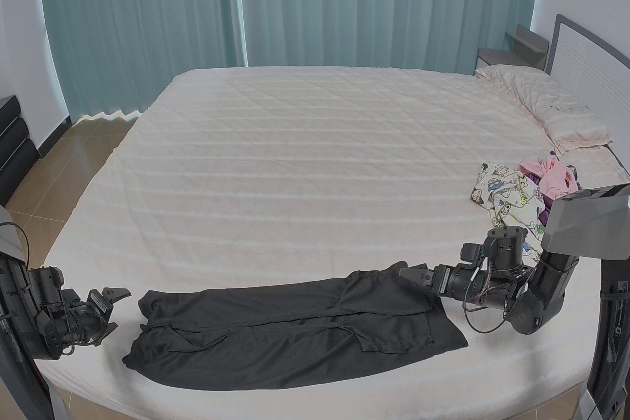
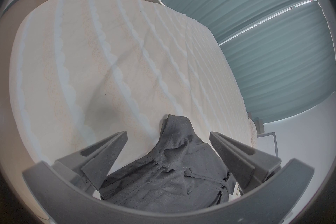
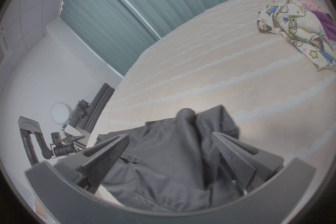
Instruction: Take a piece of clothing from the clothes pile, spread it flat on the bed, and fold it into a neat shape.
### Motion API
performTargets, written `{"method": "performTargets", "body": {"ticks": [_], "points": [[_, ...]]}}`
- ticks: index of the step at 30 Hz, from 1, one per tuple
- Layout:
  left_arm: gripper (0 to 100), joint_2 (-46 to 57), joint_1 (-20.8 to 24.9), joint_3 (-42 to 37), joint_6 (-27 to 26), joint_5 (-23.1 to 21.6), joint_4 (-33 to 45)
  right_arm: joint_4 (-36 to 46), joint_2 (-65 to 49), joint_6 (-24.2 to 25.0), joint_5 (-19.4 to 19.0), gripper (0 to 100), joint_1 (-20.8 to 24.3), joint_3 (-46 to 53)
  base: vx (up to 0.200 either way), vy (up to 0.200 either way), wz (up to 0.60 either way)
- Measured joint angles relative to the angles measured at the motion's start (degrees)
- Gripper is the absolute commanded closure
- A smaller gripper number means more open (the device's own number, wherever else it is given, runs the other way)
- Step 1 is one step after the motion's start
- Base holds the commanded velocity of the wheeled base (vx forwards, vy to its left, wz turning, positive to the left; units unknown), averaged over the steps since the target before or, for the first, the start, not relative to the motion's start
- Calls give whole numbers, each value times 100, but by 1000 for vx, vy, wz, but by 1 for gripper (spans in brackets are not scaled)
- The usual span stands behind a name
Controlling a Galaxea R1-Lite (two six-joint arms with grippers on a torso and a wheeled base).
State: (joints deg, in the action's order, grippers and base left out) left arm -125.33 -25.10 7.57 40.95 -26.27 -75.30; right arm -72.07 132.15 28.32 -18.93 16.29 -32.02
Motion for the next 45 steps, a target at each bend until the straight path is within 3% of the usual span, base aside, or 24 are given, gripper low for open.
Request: {"method": "performTargets", "body": {"ticks": [6, 12, 16, 21, 28, 38, 45], "points": [[0, 0, -1, -9, -1, 0, 0, 124, -119, 206, 115, 0, 603, -188, 0, 0, 0], [0, 0, -6, -71, 2, -5, -150, 488, -108, 258, 728, 0, 1285, -460, 0, 0, 0], [0, -13, -6, -157, 2, -6, -301, 505, -61, 430, 870, 0, 1537, -417, 0, 0, 0], [0, -24, -6, -239, -1, -9, -361, 143, -12, 909, 946, 0, 1537, -157, -80, 0, 0], [0, -20, 5, -389, -113, -6, -401, -235, 51, 1015, 983, 0, 1242, 168, -114, 0, 0], [0, -99, 2, -645, -1426, 73, -213, -260, 121, 1019, 985, 0, 1050, 227, 0, 0, 0], [0, -177, 101, -656, -2198, 93, 419, -445, 129, 1005, 983, 0, 1036, 289, 0, 0, 0]]}}
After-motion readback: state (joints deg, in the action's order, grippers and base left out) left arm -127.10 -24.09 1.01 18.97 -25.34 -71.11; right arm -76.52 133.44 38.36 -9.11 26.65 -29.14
